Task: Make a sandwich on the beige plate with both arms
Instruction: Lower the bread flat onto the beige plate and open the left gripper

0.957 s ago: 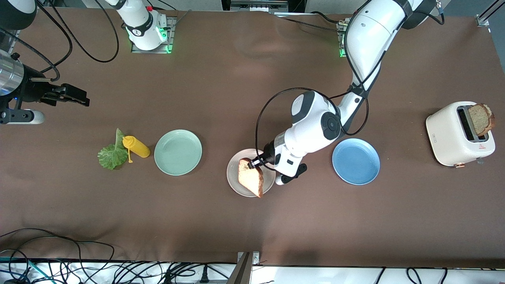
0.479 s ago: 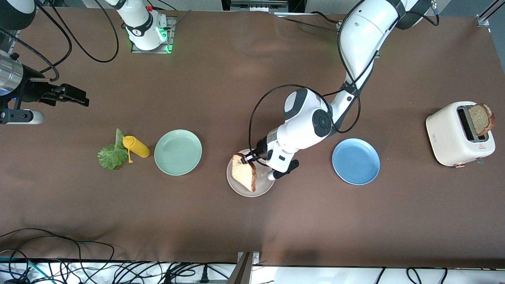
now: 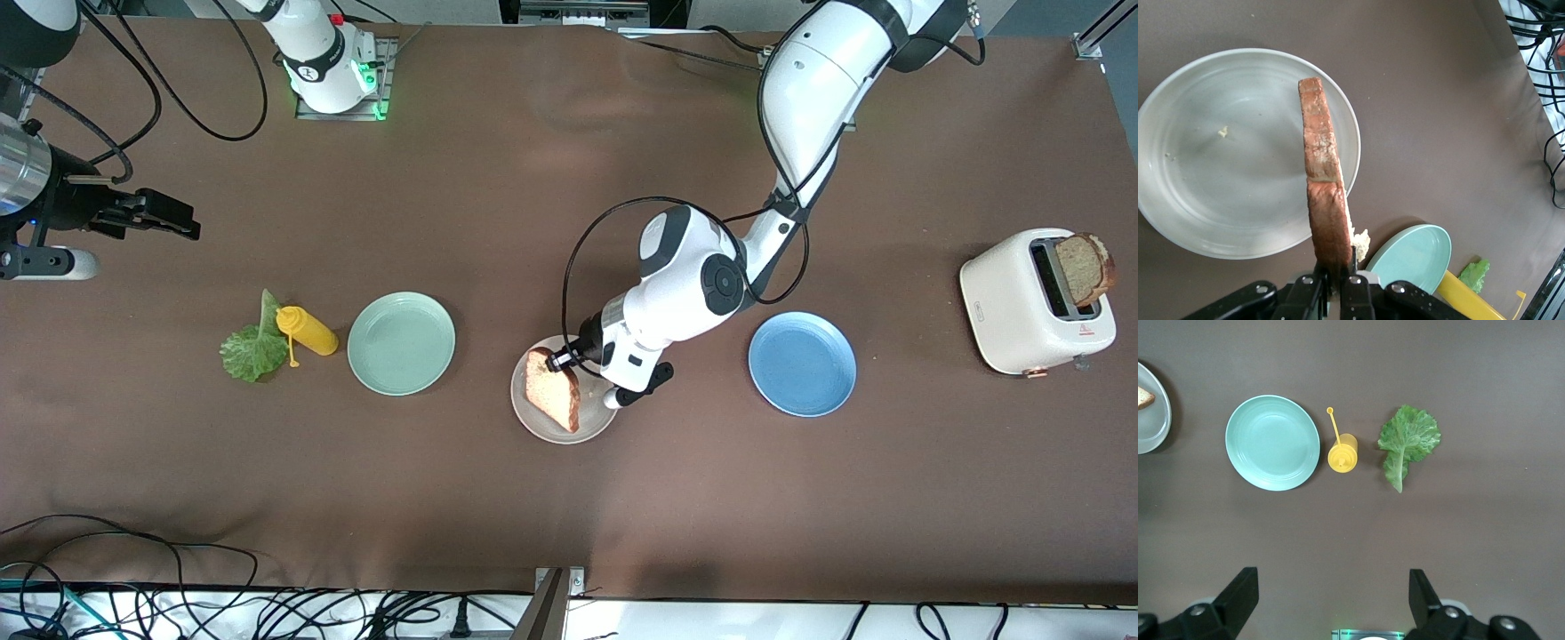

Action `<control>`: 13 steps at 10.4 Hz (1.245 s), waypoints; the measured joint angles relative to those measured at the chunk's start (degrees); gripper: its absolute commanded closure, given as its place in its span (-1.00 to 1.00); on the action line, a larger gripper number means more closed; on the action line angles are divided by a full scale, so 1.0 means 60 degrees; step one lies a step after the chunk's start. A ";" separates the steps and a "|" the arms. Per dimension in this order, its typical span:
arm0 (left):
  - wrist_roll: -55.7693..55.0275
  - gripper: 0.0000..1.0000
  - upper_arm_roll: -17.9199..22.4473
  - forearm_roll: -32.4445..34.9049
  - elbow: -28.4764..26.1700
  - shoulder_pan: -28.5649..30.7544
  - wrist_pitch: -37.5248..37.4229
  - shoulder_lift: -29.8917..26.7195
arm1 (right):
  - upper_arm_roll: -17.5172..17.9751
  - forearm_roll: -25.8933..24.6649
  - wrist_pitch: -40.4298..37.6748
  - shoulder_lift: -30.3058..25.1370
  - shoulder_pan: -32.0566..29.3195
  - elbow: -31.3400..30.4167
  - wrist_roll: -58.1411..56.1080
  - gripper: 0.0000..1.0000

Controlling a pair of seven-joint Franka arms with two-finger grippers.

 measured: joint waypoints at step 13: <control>0.0055 1.00 0.0040 0.0000 0.0142 -0.0066 0.0450 0.0442 | -0.0009 0.0000 0.0009 0.0000 0.0000 0.0000 -0.0002 -1.00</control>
